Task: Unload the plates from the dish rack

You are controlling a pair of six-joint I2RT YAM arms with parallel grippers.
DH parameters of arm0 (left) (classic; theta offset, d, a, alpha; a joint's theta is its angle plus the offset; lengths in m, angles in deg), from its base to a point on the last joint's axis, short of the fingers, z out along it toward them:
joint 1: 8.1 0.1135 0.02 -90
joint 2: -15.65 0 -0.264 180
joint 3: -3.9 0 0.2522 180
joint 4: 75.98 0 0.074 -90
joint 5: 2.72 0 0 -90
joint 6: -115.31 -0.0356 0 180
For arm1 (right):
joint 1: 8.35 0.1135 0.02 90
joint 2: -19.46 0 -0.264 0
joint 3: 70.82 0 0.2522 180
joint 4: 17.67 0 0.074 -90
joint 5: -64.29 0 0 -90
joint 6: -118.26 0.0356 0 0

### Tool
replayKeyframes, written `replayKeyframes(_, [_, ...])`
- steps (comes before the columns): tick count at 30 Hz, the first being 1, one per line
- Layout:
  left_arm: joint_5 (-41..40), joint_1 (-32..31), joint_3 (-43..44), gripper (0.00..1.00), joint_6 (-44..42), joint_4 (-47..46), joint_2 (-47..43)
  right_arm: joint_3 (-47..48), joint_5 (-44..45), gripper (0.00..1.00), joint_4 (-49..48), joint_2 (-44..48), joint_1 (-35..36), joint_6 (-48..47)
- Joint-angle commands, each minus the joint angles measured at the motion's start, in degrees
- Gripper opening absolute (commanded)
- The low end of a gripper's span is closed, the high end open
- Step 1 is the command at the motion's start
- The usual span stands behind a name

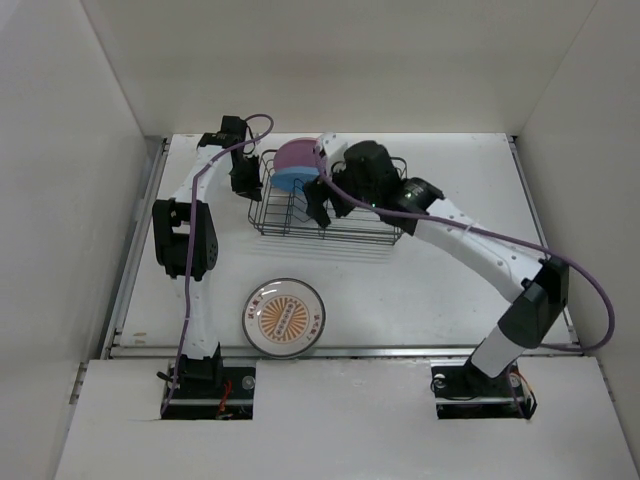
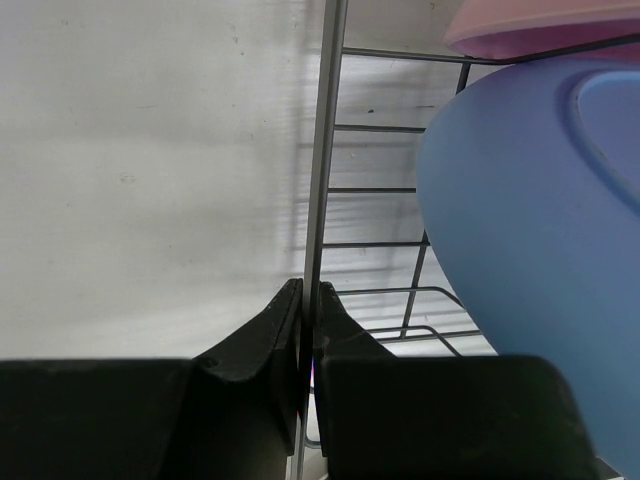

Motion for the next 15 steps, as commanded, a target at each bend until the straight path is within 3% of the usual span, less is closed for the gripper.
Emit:
replayKeyframes(1, [-2.7, -0.3, 0.8, 0.00, 1.8, -0.7, -0.9, 6.1, 11.5, 0.94, -9.3, -4.3, -3.8, -2.8])
replayKeyframes(5, [-2.7, -0.3, 0.8, 0.00, 1.8, -0.7, -0.9, 17.8, 17.0, 0.96, -4.0, -17.2, -3.8, -12.2])
replayKeyframes(11, [-2.7, -0.3, 1.3, 0.00, 1.3, -0.7, -0.9, 24.8, 19.1, 0.96, -7.6, -27.0, -4.9, -15.7])
replayKeyframes(13, [-2.7, -0.3, 1.3, 0.00, 1.3, -0.7, -0.4, 28.5, 19.9, 0.91, -8.4, -29.9, -5.5, -14.3])
replayKeyframes(15, [-2.7, -0.3, 1.9, 0.00, 1.3, -0.7, 0.1, 33.6, 20.5, 0.63, -8.4, -32.6, -6.0, -13.1])
